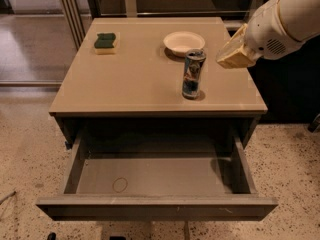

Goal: Place redbull can into top drawer

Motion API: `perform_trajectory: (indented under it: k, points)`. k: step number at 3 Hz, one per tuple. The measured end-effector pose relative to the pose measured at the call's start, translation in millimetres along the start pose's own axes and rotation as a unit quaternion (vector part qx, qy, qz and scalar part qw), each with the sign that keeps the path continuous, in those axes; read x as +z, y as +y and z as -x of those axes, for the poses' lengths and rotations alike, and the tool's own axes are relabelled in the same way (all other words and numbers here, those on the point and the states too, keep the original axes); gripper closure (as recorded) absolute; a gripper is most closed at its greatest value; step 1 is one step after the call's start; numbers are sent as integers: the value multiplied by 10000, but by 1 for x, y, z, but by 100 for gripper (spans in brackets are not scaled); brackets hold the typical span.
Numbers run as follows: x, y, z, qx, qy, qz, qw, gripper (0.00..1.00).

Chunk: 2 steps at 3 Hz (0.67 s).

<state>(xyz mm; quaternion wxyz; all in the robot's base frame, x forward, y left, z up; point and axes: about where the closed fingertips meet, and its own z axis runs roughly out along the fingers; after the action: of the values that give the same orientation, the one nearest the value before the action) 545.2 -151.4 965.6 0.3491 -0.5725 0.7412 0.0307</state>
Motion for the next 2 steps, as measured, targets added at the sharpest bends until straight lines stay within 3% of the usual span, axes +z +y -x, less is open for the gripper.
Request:
perform_trajectory:
  k: [1,2]
  points:
    - [4,-1,-3,63,20,-45,10000,84]
    - [20,-5,-12,189,20,-85,9998,53]
